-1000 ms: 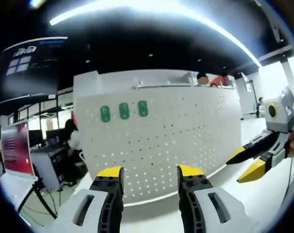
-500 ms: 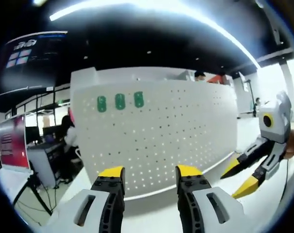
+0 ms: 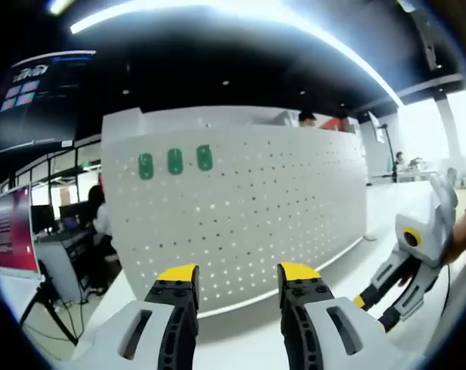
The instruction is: Insert the hook assembly into the mounting plate slot until the hook locks in place.
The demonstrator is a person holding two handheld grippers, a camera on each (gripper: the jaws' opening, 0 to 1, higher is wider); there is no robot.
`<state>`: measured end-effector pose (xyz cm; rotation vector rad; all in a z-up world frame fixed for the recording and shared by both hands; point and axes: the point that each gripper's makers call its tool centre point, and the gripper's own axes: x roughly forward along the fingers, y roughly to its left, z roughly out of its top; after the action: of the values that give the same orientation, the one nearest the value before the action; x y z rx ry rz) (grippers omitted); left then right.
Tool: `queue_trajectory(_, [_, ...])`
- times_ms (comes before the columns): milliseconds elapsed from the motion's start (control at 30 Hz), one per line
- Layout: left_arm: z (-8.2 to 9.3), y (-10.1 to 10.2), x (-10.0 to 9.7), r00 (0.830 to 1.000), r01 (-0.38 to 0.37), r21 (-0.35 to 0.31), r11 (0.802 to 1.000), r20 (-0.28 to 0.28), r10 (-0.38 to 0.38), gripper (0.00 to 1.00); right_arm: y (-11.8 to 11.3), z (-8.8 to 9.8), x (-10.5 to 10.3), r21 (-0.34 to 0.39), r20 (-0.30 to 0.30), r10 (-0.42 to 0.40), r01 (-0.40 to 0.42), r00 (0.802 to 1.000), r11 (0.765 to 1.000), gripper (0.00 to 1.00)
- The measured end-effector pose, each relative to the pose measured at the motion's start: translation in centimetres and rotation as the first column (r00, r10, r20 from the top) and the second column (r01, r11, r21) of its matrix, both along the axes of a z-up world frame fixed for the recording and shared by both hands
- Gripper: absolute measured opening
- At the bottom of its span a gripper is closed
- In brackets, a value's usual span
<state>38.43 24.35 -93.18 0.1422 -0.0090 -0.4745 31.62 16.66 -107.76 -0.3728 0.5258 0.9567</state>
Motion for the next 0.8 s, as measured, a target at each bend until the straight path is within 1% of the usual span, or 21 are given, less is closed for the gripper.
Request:
queue_trajectory(133, [-0.1, -0.4, -0.1, 1.0, 0.013, 0.003, 1.0, -0.003, -0.013, 0.41, -0.2, -0.7, 0.1, -0.015, -0.019, -0.005, 0.004, 1.0, 1.0, 0.18])
queue_trajectory(300, [-0.2, -0.6, 0.0, 1.0, 0.024, 0.008, 1.0, -0.006, -0.024, 0.41, 0.2, -1.6, -0.1, -0.033, -0.023, 0.022, -0.023, 0.999, 0.999, 0.13])
queue_trajectory(633, [-0.6, -0.9, -0.1, 0.999, 0.036, 0.016, 0.999, -0.02, -0.036, 0.4, 1.2, -3.0, 0.2, -0.097, -0.007, 0.077, -0.077, 0.997, 0.992, 0.07])
queue_trajectory(800, [-0.8, -1.0, 0.0, 0.999, 0.04, 0.019, 0.999, -0.025, -0.04, 0.39, 1.3, -3.5, 0.4, -0.114, -0.009, 0.093, -0.093, 0.996, 0.989, 0.05])
